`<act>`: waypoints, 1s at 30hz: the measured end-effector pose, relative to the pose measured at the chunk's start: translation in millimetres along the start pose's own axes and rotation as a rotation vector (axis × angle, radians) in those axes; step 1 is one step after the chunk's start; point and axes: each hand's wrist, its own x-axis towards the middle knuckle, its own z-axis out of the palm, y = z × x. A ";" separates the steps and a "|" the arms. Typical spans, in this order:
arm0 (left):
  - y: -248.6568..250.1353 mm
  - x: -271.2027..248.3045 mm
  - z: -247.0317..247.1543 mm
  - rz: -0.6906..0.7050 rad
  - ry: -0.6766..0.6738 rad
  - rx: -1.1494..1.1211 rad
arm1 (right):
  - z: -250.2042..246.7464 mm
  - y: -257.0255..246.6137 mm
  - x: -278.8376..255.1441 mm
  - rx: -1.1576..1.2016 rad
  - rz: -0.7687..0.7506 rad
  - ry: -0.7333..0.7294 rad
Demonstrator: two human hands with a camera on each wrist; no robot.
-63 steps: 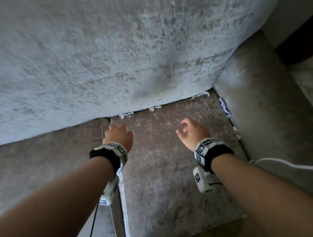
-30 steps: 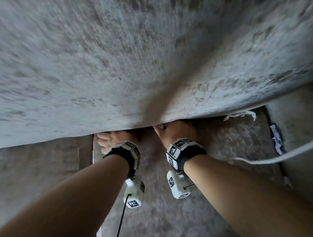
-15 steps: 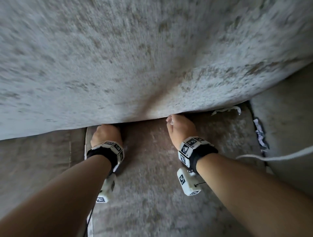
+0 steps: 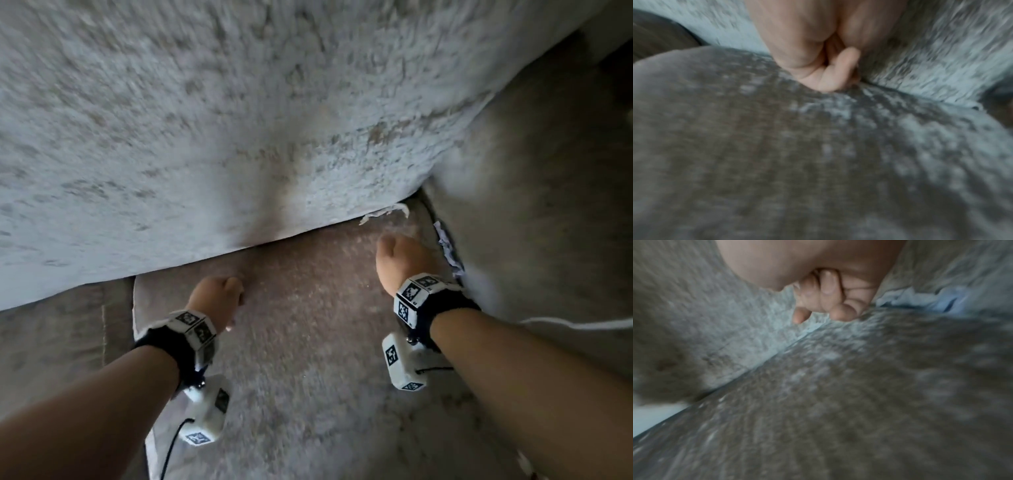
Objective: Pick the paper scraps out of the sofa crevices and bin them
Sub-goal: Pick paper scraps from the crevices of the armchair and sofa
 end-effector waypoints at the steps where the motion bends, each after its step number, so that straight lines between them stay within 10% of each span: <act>1: 7.9 -1.5 6.1 -0.022 -0.007 -0.088 | -5.8 9.5 -0.3 0.007 -0.007 0.005; 5: 38.8 -3.0 29.1 -0.138 -0.065 -0.498 | -23.0 48.7 -5.1 -0.032 -0.096 -0.069; 10: 78.1 -3.5 51.6 -0.145 -0.173 -0.324 | -47.3 81.4 11.3 -0.145 -0.181 0.003; 15: 138.6 1.6 77.7 0.104 -0.166 0.157 | -43.0 72.2 18.0 -0.637 -0.287 -0.040; 23: 205.7 21.7 110.3 0.219 -0.304 0.171 | -29.9 75.9 47.9 -0.860 -0.286 -0.086; 30: 227.1 39.5 137.7 0.770 -0.093 1.005 | -4.2 91.8 62.0 -1.246 -0.524 -0.152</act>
